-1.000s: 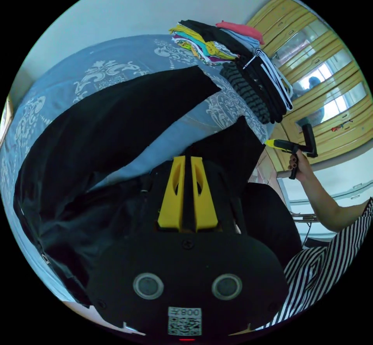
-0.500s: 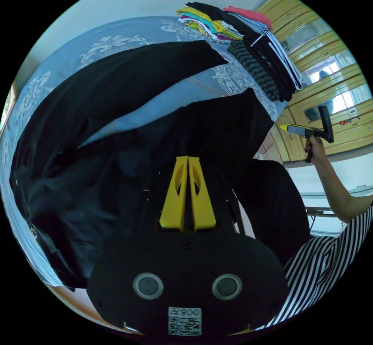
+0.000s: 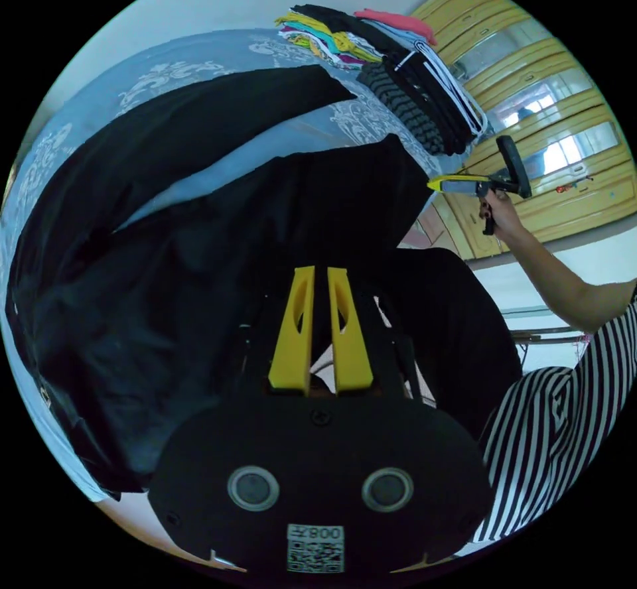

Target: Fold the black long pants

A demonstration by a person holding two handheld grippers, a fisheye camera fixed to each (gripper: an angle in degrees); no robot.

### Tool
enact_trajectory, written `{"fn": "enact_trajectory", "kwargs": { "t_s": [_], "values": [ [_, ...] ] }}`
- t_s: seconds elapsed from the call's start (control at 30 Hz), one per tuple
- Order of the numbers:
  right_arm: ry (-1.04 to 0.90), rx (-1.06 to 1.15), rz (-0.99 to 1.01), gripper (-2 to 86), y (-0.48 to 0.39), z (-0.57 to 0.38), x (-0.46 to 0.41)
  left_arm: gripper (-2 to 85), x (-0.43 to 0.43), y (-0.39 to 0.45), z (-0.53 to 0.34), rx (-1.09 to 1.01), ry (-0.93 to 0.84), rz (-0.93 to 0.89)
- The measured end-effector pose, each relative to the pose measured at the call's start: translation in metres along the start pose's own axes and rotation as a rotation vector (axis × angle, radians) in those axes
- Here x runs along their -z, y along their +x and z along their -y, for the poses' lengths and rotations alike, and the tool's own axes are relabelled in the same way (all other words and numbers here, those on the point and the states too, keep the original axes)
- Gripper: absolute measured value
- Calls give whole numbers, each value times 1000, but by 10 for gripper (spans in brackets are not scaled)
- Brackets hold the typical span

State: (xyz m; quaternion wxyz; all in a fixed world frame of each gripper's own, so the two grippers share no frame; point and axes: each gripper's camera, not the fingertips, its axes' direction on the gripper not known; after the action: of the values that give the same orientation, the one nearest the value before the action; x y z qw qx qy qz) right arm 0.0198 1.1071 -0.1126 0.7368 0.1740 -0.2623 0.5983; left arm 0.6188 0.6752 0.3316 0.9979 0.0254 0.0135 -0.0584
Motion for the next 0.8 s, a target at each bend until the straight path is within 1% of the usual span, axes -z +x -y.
{"fn": "enact_trajectory", "kwargs": {
  "t_s": [0.03, 0.07, 0.13, 0.23, 0.3, 0.43, 0.53, 0.6, 0.63, 0.7, 0.73, 0.8],
  "values": [
    [-4, 10, -15, 56, 0, 2, -2, 18, -2, 0, 0, -6, -19, 5],
    [-9, 17, 3, 41, 2, 3, -3, 16, 2, 1, -1, -13, 3, 45],
    [-49, 28, 28, 26, 5, 4, -3, 13, 10, -2, -2, -10, 1, 29],
    [-41, 46, 47, 14, 9, -3, 7, 8, 28, -2, -7, -21, 6, 18],
    [-27, 28, 65, 11, 18, -9, 9, 7, 38, -2, -12, -25, 7, 6],
    [-79, -57, 159, 8, 47, -7, -17, 9, 54, -14, -17, 24, 15, -44],
    [-18, -112, 161, 8, 61, -6, -10, 14, 89, -22, -24, 54, 81, -38],
    [32, -153, 140, 10, 70, -7, -2, 16, 125, -37, -38, 110, 160, -10],
    [63, -171, 153, 12, 75, -5, 2, 16, 134, -43, -43, 134, 178, 3],
    [108, -164, 218, 16, 76, 5, 5, 17, 167, -73, -64, 252, 232, 76],
    [116, -124, 257, 17, 70, 17, 2, 17, 174, -82, -69, 289, 238, 95],
    [79, -36, 250, 18, 51, 41, -7, 15, 200, -117, -91, 434, 280, 138]
  ]
}}
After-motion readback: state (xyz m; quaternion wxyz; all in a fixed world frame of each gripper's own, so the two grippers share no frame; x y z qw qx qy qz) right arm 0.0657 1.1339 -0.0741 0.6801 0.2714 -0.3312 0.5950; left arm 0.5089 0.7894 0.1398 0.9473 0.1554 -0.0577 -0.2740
